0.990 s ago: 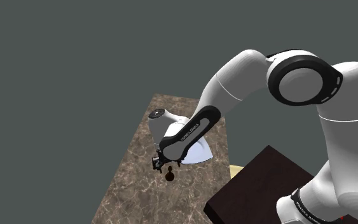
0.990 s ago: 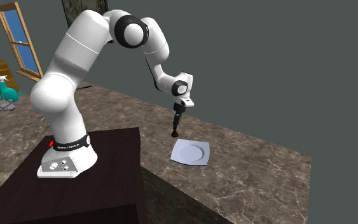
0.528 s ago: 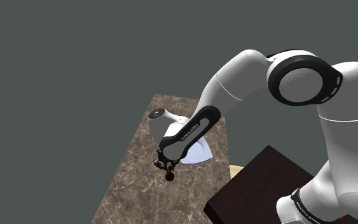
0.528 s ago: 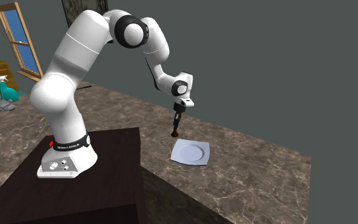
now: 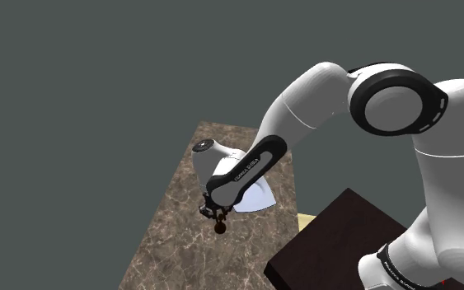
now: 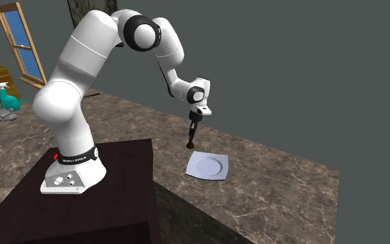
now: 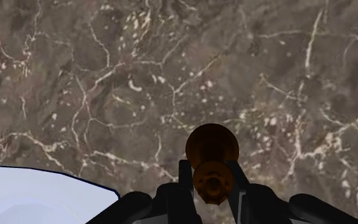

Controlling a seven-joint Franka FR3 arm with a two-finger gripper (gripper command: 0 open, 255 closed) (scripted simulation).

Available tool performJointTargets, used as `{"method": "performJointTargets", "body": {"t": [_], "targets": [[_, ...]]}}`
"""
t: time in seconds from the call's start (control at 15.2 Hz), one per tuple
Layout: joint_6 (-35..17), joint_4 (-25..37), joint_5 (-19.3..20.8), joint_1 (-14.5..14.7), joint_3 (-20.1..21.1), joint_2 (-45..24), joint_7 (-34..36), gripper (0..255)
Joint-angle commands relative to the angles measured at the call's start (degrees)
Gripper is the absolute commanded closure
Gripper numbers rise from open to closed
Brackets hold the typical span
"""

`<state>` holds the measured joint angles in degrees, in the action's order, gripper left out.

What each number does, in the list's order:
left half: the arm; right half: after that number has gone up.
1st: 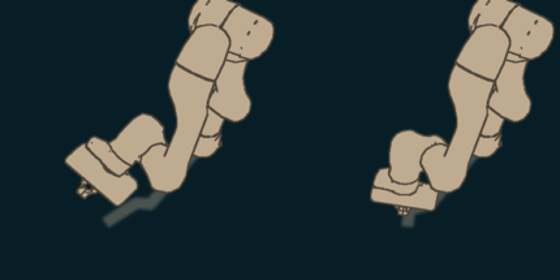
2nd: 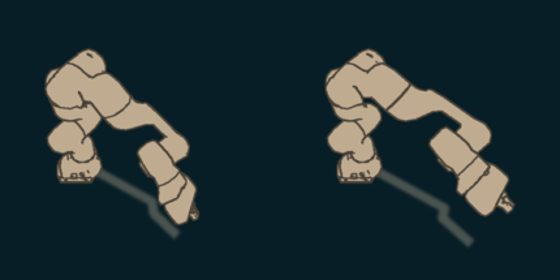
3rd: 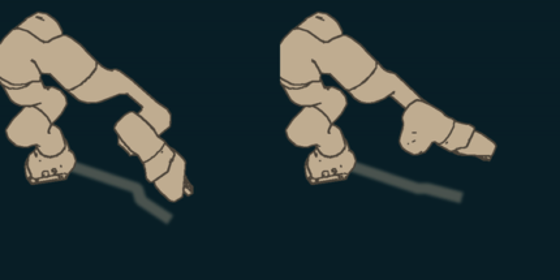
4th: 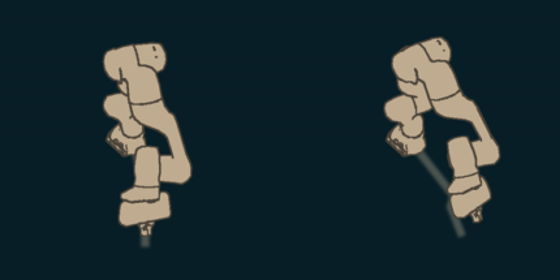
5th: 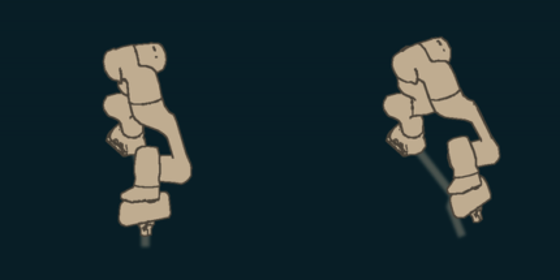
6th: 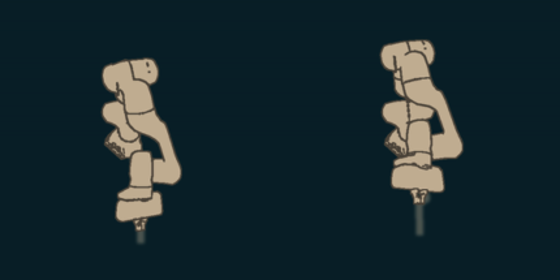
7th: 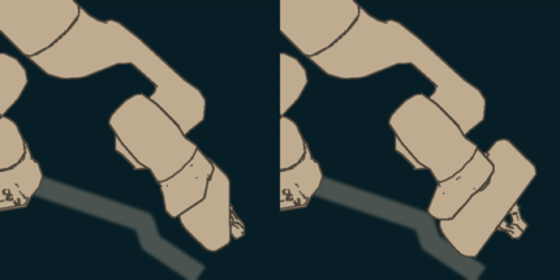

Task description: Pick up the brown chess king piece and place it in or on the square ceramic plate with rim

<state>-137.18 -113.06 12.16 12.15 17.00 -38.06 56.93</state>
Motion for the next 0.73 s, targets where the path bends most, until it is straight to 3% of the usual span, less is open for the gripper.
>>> {"method": "performJointTargets", "body": {"t": [0.0, 0.66], "targets": [[0.85, -0.38, -0.38, -0.28, 0.35, 1.22, -0.18, 255], [5.93, -1.62, -2.64, -1.7, 2.23, 7.68, -1.35, 255]]}}
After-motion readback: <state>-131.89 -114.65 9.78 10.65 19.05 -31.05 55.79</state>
